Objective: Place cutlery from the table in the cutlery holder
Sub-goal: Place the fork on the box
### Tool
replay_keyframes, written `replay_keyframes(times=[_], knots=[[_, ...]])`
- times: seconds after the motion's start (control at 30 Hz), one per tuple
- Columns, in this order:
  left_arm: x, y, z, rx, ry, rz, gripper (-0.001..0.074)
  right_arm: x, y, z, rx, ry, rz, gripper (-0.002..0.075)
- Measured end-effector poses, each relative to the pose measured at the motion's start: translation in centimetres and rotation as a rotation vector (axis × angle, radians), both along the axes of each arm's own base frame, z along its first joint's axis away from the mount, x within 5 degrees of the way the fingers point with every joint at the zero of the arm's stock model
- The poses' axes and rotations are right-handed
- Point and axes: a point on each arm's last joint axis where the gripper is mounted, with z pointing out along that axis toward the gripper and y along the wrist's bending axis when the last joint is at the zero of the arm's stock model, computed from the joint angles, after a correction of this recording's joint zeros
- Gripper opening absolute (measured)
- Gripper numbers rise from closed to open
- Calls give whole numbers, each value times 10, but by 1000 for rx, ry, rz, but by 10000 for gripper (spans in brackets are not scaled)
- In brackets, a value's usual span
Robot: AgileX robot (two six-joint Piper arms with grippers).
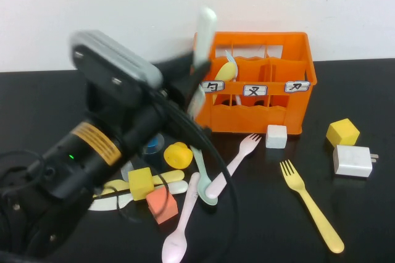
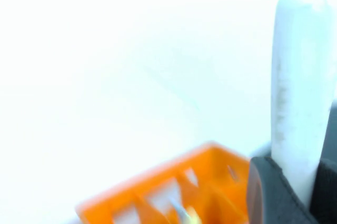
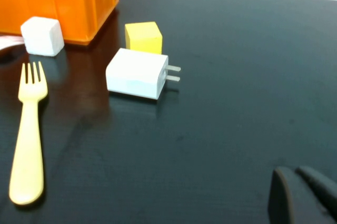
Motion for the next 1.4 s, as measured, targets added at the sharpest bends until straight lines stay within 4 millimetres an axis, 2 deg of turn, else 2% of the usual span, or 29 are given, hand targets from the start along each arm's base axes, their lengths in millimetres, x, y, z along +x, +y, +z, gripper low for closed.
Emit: replay_keyframes(times=[0.17,0.3,0.47,0.63,0.87,1.07,1.4], knots=[[11,14,5,-73,-79,48,124,0,0,0,0,2,0,-3],[26,25,2,-135,-61,88,124,0,0,0,0,2,0,-3],[47,26,2,-203,-57,87,124,0,0,0,0,2,0,-3],[71,8,3,-203,-60,11,124,0,0,0,0,2,0,-3],[106,-33,1,-219,-49,-132,124,0,0,0,0,2,0,-3],[124,-67,-17,-204,-31,-206,124,0,0,0,0,2,0,-3],[139,-75,-56,-182,46,-180,124,0,0,0,0,2,0,-3]])
